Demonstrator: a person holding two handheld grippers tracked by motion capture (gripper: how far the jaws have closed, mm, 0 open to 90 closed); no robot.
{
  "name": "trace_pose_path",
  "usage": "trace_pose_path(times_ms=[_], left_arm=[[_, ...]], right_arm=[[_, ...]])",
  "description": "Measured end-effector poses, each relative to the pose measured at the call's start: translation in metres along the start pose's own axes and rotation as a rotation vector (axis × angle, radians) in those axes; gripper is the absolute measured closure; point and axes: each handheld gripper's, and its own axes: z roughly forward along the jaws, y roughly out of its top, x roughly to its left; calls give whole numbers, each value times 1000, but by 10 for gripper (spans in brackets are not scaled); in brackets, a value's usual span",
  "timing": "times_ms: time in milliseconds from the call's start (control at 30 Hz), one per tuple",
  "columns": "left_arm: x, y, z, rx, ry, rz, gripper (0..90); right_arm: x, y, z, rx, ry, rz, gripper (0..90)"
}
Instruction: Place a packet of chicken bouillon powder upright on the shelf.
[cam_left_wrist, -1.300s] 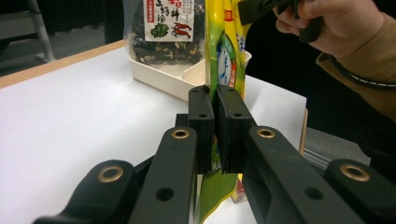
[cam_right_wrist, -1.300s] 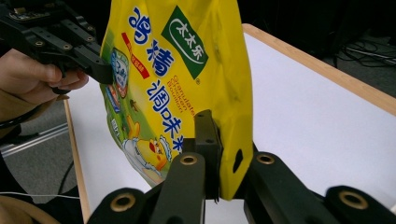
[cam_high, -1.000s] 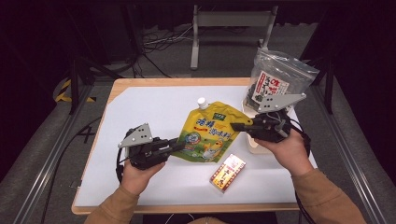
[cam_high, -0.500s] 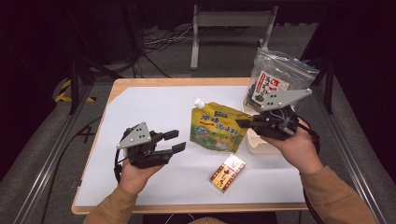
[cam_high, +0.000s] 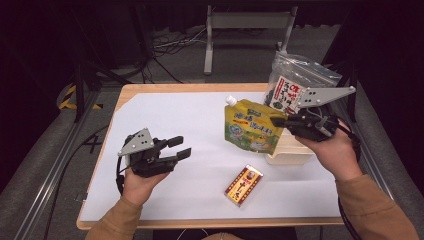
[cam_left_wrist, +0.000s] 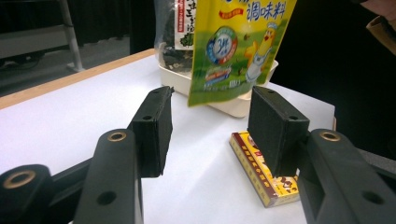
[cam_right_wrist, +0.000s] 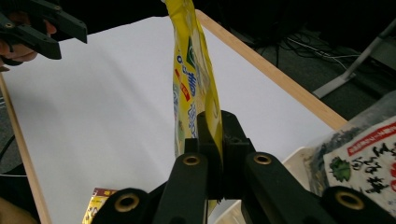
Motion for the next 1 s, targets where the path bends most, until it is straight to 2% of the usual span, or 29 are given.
trace_pose_path(times_ms=[167, 367, 767, 833, 1000], left_arm=[[2, 0, -2, 4, 10, 3, 498], [3, 0, -3, 10, 11, -11, 492], [5, 0, -6, 5, 21, -9, 488], [5, 0, -6, 3, 28, -7, 496], [4, 0, -7, 5, 31, -6, 518]], right_arm=[[-12, 1, -11, -9, -21, 19, 894], [-23, 1, -23, -28, -49, 30, 895], [-38, -2, -41, -44, -94, 9, 895], [-41, -4, -45, -49, -105, -10, 895], [-46, -9, -52, -45, -121, -9, 895]])
